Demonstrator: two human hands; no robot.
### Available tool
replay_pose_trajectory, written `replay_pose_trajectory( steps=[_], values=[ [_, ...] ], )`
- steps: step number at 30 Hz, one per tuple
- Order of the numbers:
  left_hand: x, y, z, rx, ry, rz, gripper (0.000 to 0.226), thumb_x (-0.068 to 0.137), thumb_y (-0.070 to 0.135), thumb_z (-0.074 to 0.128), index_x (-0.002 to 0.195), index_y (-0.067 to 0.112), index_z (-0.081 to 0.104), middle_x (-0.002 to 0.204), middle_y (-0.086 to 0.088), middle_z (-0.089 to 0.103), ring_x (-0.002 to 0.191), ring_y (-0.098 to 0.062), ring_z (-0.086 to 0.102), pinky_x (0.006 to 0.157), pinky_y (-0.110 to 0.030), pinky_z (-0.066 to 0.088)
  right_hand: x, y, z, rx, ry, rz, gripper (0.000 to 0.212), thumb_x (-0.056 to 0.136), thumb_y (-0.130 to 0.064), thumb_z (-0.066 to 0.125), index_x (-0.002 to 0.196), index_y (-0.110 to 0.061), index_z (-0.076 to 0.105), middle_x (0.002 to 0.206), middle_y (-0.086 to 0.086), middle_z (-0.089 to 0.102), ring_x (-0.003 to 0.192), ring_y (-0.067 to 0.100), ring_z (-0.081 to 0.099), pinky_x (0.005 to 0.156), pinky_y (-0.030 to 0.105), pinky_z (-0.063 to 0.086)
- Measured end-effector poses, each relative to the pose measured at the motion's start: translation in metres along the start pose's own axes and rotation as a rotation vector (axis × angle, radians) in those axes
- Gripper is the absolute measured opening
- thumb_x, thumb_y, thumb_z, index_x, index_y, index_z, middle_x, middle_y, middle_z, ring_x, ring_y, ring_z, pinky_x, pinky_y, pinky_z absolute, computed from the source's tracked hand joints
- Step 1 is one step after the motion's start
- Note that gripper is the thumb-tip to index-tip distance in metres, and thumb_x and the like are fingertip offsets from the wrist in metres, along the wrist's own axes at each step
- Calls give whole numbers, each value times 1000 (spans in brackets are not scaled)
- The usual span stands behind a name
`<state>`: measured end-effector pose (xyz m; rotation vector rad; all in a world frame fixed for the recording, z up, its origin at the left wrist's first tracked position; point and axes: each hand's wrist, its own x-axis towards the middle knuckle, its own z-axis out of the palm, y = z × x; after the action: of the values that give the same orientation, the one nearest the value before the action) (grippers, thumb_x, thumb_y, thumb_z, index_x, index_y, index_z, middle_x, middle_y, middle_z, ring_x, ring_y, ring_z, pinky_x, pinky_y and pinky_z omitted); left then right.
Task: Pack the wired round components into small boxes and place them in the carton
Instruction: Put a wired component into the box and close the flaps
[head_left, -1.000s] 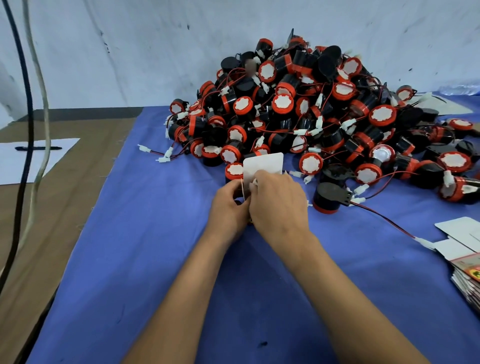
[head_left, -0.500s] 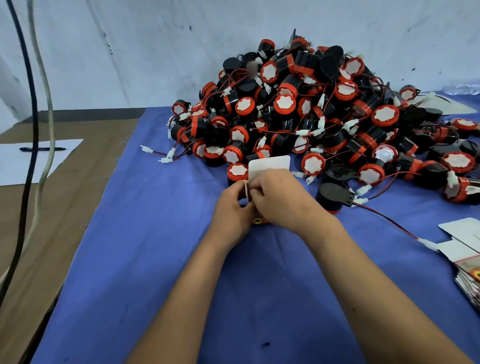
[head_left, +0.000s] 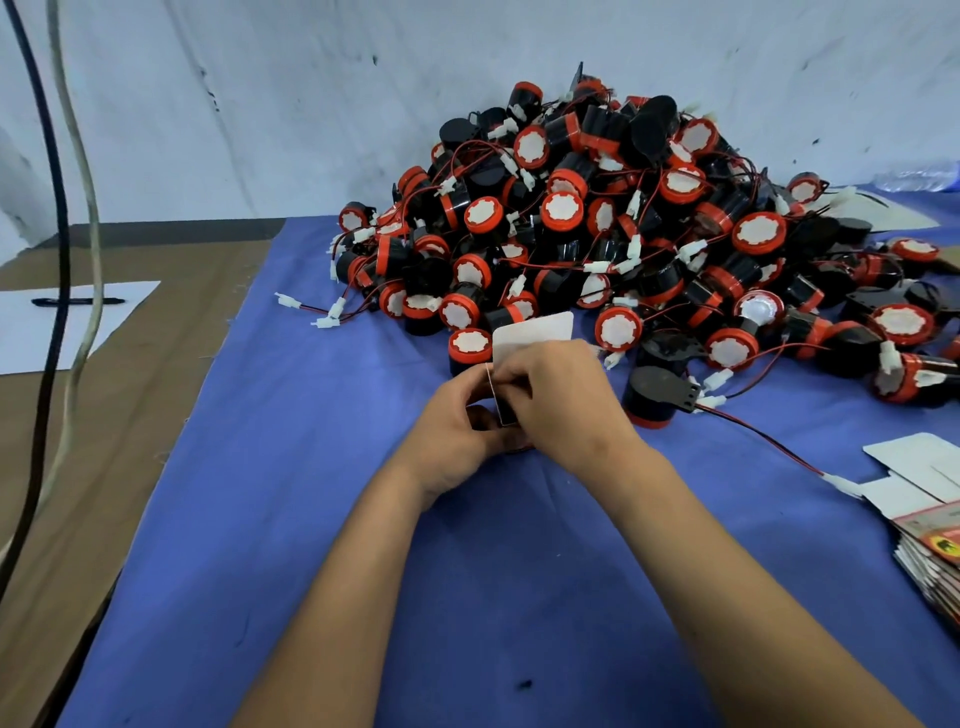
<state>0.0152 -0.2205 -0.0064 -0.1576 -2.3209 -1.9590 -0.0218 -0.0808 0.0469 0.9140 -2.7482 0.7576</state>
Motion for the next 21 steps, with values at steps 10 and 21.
replay_pose_trajectory(
  steps=[10,21],
  values=[
    [-2,3,-2,-43,-16,-1,59,85,-13,75,135,15,62,119,2,75,105,-21,73,84,-27,59,-19,15,-6,-169,-244,-143,38,104,-34,44,86,-20,74,108,-4,44,104,15,30,109,37,29],
    [-1,2,-11,-143,-88,-115,50,87,7,76,131,27,66,112,8,75,90,-6,68,66,-17,50,-23,57,21,725,273,345,14,103,-24,60,112,-23,71,101,-8,73,92,16,69,77,40,59]
  ],
)
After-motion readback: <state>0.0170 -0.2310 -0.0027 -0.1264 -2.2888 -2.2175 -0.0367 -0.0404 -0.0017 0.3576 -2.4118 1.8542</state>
